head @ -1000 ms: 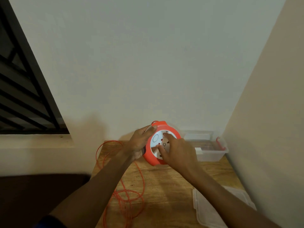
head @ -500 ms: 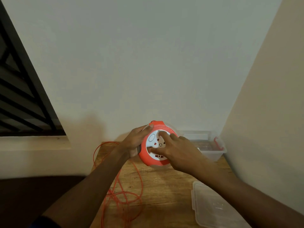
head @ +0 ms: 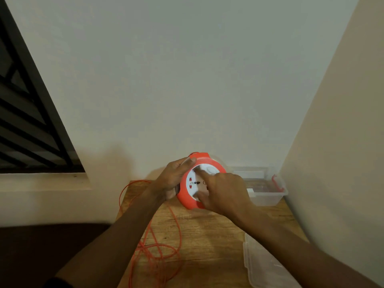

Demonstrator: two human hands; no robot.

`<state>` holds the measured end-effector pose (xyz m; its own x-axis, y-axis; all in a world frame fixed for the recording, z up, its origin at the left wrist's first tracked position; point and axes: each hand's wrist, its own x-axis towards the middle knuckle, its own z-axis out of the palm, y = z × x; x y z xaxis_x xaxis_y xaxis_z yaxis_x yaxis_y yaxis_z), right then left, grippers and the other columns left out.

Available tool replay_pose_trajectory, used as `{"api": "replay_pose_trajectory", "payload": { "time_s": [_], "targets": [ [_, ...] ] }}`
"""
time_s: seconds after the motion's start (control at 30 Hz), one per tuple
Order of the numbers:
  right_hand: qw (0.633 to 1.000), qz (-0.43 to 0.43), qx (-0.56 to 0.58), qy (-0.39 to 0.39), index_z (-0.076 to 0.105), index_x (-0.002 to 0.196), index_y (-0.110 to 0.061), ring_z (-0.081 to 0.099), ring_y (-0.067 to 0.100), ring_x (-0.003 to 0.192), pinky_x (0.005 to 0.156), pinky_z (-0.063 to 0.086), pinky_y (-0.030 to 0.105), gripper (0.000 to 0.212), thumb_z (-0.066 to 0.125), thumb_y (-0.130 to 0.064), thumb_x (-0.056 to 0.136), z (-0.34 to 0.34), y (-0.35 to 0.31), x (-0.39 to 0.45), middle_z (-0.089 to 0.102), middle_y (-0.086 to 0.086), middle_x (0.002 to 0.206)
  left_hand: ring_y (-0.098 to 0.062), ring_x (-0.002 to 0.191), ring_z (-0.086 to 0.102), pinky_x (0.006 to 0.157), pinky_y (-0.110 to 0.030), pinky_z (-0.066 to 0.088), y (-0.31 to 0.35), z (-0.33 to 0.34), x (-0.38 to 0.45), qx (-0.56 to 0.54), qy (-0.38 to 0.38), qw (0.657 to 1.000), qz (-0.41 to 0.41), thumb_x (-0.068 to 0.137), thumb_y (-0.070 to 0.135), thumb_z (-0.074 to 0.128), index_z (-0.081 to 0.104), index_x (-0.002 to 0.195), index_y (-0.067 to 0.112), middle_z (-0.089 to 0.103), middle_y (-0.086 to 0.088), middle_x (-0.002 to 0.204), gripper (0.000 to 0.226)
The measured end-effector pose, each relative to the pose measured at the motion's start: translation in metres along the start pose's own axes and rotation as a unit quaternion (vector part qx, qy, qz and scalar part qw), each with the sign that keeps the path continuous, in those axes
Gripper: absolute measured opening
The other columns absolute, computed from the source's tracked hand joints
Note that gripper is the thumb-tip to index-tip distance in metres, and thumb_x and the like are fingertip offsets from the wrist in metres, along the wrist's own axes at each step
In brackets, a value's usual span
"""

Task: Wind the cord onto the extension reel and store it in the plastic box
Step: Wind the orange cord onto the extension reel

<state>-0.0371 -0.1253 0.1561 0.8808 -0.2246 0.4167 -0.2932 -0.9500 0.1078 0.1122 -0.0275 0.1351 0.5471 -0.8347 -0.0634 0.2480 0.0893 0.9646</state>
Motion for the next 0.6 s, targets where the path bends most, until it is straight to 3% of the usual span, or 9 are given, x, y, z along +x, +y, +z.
{"api": "replay_pose_trajectory", "payload": {
  "time_s": [0.1,0.2,0.3,0.4,0.53,0.6],
  "targets": [
    [0.971,0.172,0.165,0.014,0.053,0.131,-0.035,0.07,0.02,0.083,0.066,0.055,0.033,0.067,0.057,-0.068,0.073,0.004,-0.004,-0.001,0.074,-0.005,0.099,-0.031,0.095,0.078,0.077,-0.04,0.065,-0.007,0.01,0.004,-0.013,0.054,0.998,0.04,0.094,0.042,0.071,0.08,0.103,0.019,0.078,-0.021,0.11,0.026],
    [0.93,0.231,0.287,-0.013,0.051,0.136,-0.032,0.068,0.014,0.096,0.076,0.054,0.029,0.063,0.06,-0.059,0.08,0.01,-0.005,-0.013,0.073,-0.005,0.109,-0.029,0.091,0.08,0.07,-0.037,0.064,-0.016,0.011,0.002,-0.006,0.061,0.997,0.041,0.085,0.051,0.074,0.081,0.104,0.026,0.081,-0.012,0.105,0.032],
    [0.966,0.168,0.196,-0.031,0.049,0.137,-0.029,0.069,0.015,0.088,0.072,0.054,0.03,0.057,0.061,-0.049,0.084,0.008,-0.001,-0.02,0.075,-0.003,0.099,-0.028,0.091,0.08,0.069,-0.036,0.064,-0.019,0.009,0.0,-0.008,0.05,0.998,0.022,0.087,0.053,0.073,0.081,0.105,0.028,0.081,-0.011,0.106,0.032],
    [0.994,0.073,0.079,-0.007,0.058,0.125,-0.027,0.069,0.023,0.084,0.062,0.053,0.033,0.042,0.064,-0.034,0.084,-0.005,0.006,-0.017,0.07,0.001,0.106,-0.029,0.089,0.08,0.067,-0.037,0.065,-0.013,0.009,0.0,0.008,0.051,0.999,0.012,0.093,0.05,0.068,0.081,0.1,0.033,0.082,-0.011,0.104,0.023],
    [0.992,-0.096,0.046,-0.073,0.057,0.127,-0.031,0.058,0.031,0.111,0.07,0.058,0.04,0.05,0.073,-0.02,0.081,-0.012,0.015,-0.015,0.047,0.011,0.137,-0.032,0.09,0.08,0.066,-0.038,0.065,-0.003,0.003,-0.001,-0.007,0.033,0.999,0.0,0.101,0.04,0.062,0.079,0.105,0.025,0.08,-0.014,0.108,0.023],
    [0.987,-0.135,0.009,-0.086,0.05,0.135,-0.035,0.053,0.034,0.119,0.074,0.058,0.042,0.061,0.074,-0.02,0.082,-0.014,0.021,-0.013,0.04,0.015,0.144,-0.031,0.089,0.08,0.065,-0.037,0.064,0.0,0.001,-0.004,0.001,0.022,1.0,-0.005,0.101,0.041,0.061,0.075,0.112,0.022,0.081,-0.013,0.107,0.026]
  ]
}}
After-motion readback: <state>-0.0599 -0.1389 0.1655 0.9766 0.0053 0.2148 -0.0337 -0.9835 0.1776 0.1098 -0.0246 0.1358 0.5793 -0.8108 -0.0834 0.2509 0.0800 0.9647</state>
